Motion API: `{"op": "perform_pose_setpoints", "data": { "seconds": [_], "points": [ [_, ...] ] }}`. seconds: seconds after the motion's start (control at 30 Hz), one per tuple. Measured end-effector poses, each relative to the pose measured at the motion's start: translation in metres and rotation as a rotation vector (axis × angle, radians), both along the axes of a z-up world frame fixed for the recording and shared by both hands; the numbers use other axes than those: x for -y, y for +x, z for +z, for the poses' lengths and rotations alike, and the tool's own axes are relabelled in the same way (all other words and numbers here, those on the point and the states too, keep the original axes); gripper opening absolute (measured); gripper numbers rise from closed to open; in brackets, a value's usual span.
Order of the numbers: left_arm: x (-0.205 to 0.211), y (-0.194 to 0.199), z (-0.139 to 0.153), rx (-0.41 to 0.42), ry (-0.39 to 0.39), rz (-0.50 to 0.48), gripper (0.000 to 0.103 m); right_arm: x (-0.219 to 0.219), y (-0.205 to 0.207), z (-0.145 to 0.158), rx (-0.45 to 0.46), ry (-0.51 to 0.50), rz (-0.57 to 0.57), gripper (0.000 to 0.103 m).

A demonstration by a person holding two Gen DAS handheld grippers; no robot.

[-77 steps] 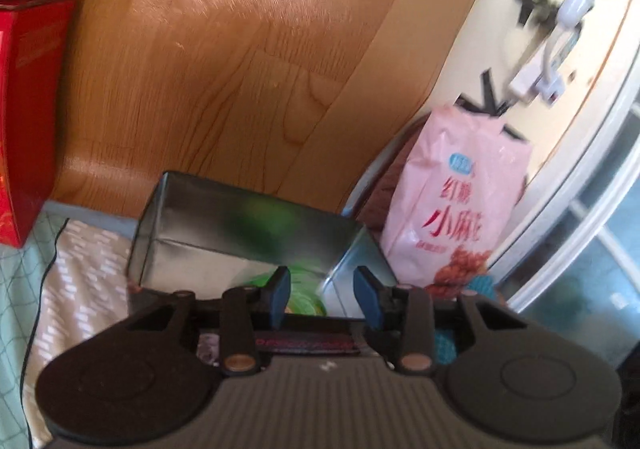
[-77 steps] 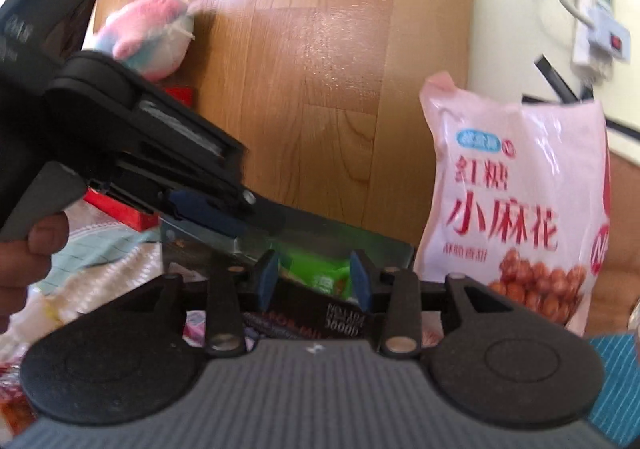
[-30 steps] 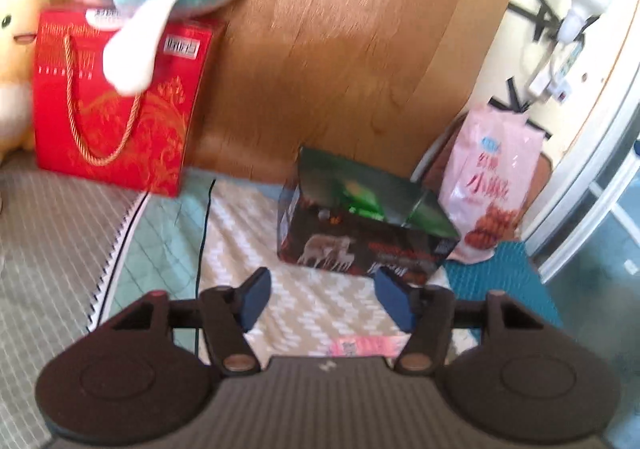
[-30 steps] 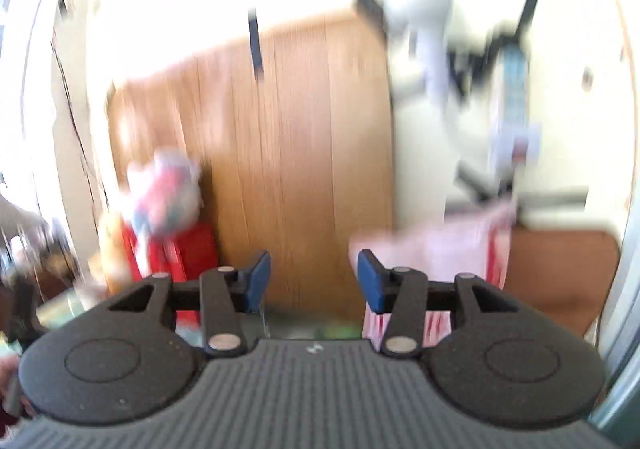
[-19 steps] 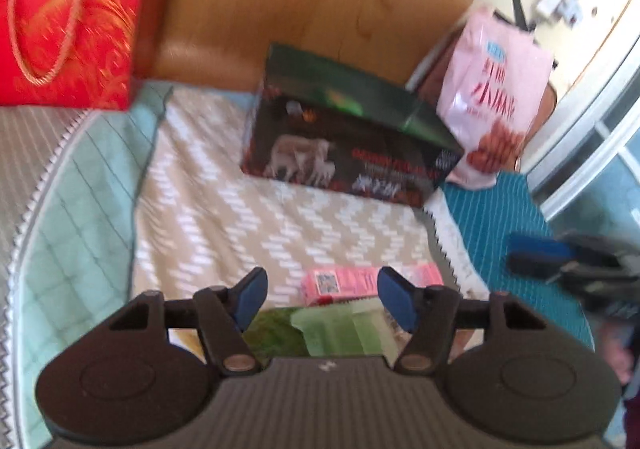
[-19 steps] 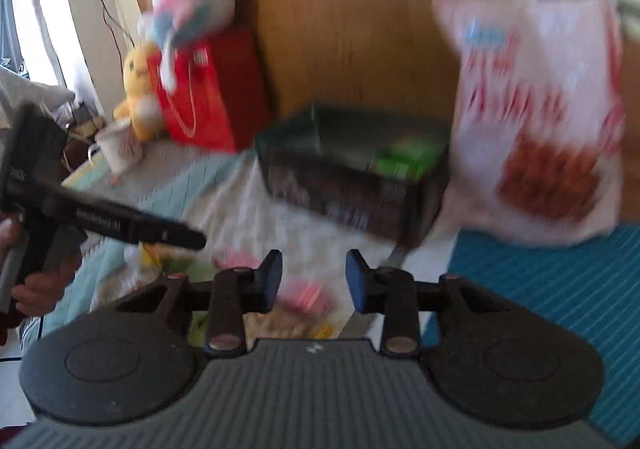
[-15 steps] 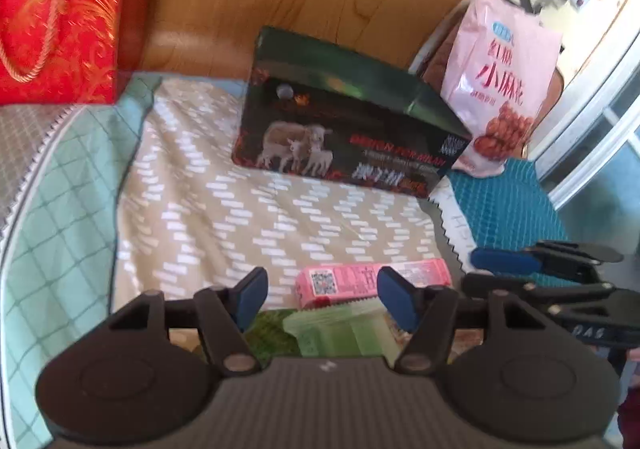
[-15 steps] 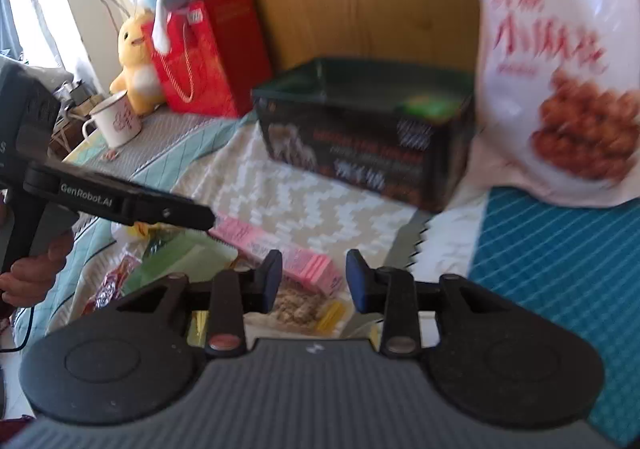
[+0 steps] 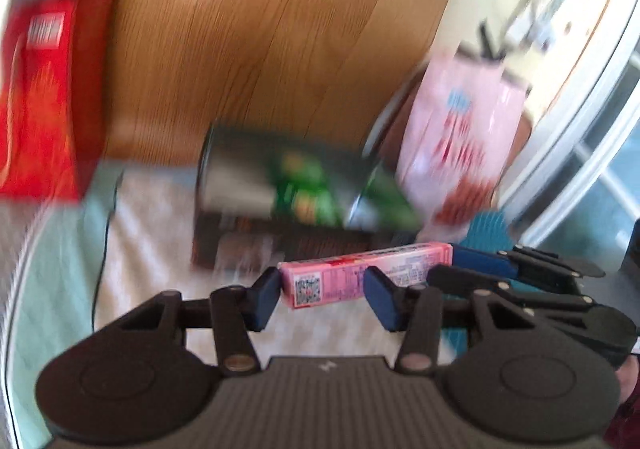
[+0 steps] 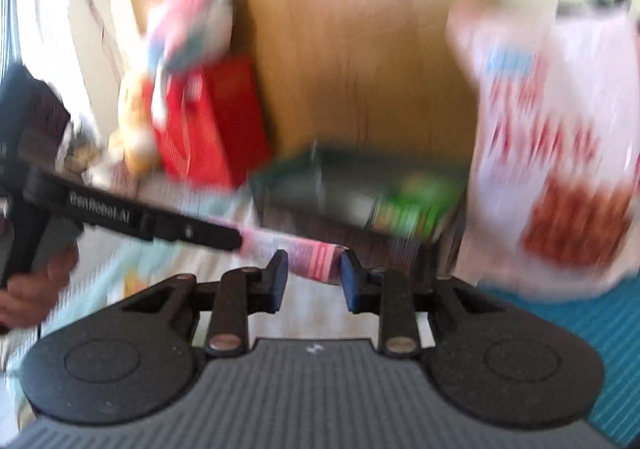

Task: Organize snacks
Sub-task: 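Lower the pink candy bar into the black tin box and release, then grasp the clear zip bag of nuts with the left gripper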

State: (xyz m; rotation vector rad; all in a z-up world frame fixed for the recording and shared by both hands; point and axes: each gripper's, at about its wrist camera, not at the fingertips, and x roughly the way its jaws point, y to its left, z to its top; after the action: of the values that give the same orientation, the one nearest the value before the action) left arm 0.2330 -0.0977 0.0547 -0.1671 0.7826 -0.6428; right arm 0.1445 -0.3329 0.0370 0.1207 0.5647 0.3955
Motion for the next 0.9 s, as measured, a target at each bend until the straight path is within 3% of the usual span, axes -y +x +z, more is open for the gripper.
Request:
{"op": "perform_pose_setpoints", "data": {
  "seconds": [0.13,0.37,0.43,0.7,0.9],
  "points": [
    [0.02,0.027,0.017,0.066,-0.01,0.046,0.048,0.005,0.036,0.013,0.04,-0.007,-0.073,0.033],
    [0.038,0.074,-0.016,-0.022,0.057,0.123,0.053,-0.001,0.085,-0.021,-0.048,-0.064,-0.137,0.039],
    [0.026,0.069,-0.019,-0.034,0.03,0.123,0.053,0.003,0.082,-0.02,-0.045,-0.04,-0.152,0.039],
    [-0.055,0.0,0.001,0.006,-0.057,0.089,0.061,0.01,0.007,-0.008,-0.039,0.047,-0.039,0.046],
    [-0.097,-0.068,-0.012,-0.018,-0.11,0.026,0.061,0.001,-0.063,-0.024,-0.047,0.048,-0.004,0.047]
  ]
}}
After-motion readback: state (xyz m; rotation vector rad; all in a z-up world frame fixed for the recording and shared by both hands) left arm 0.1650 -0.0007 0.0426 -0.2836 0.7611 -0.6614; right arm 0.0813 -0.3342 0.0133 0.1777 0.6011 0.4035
